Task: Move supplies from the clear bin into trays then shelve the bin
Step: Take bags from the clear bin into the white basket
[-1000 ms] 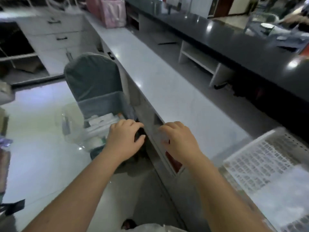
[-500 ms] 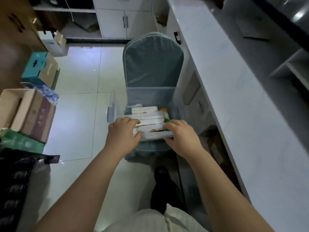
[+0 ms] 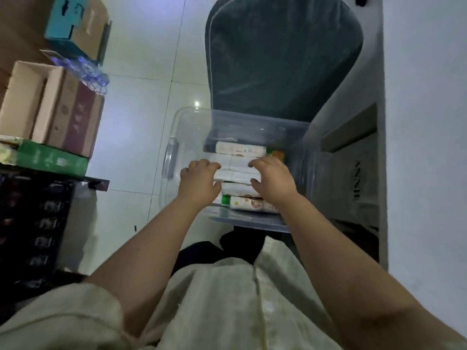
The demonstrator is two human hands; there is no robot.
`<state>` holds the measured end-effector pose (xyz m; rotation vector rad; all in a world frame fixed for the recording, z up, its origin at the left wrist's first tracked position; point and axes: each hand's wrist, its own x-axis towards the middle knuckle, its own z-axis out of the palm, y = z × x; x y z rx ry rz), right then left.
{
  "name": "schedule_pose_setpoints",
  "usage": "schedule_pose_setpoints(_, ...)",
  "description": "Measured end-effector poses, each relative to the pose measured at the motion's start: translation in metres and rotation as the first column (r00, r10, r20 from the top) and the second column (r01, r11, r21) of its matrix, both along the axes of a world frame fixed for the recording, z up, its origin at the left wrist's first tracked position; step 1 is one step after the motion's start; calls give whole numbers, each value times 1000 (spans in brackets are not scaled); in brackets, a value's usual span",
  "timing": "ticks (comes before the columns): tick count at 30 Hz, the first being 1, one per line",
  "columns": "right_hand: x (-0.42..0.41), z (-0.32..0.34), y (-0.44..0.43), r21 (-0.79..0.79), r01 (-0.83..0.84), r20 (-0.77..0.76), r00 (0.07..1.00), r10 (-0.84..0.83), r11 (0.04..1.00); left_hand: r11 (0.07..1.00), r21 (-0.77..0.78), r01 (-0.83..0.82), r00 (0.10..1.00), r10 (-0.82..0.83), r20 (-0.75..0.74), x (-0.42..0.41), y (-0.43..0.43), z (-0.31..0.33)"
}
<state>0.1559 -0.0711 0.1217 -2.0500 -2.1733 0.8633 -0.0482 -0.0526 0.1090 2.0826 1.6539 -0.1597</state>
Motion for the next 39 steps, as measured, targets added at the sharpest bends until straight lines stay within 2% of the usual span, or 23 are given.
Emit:
schedule_pose_setpoints(4, 6, -62, 24, -106, 18, -17, 1000, -20, 994, 993, -94, 70, 994, -78, -77, 5, 24, -64)
schedule_pose_setpoints(11, 7, -170, 47, -122, 83, 11, 997, -83, 989, 938, -235, 254, 955, -282, -95, 30, 56, -182)
schedule_pose_setpoints(17, 6, -215, 52, -65, 105, -6, 994, -106, 992, 905, -205, 372, 879, -414, -237, 44, 70, -241)
schedule_pose_setpoints(21, 9, -222, 52, -14, 161, -50, 986, -161, 987, 876, -166, 452, 849, -480, -221, 40, 84, -255)
schedule_pose_setpoints(24, 12, -216, 54, 44, 217, -82, 974, -212, 975, 877, -157, 454, 872, -473, -128, 32, 97, -253)
schedule_pose_setpoints(28, 17, -202, 57, 122, 266, -119, 960, -251, 956, 923, -89, 374, 928, -371, 43, 33, 118, -241)
schedule_pose_setpoints(31, 16, -196, 58, 129, 257, -125, 962, -242, 958, 906, -16, 424, 899, -418, 131, 33, 119, -233)
schedule_pose_setpoints(34, 14, -194, 58, 129, 250, -125, 964, -234, 960, 880, -22, 475, 873, -468, 133, 30, 113, -232)
schedule_pose_setpoints(39, 13, -194, 56, 105, 247, -109, 966, -235, 963, 888, -47, 457, 889, -452, 76, 29, 104, -229)
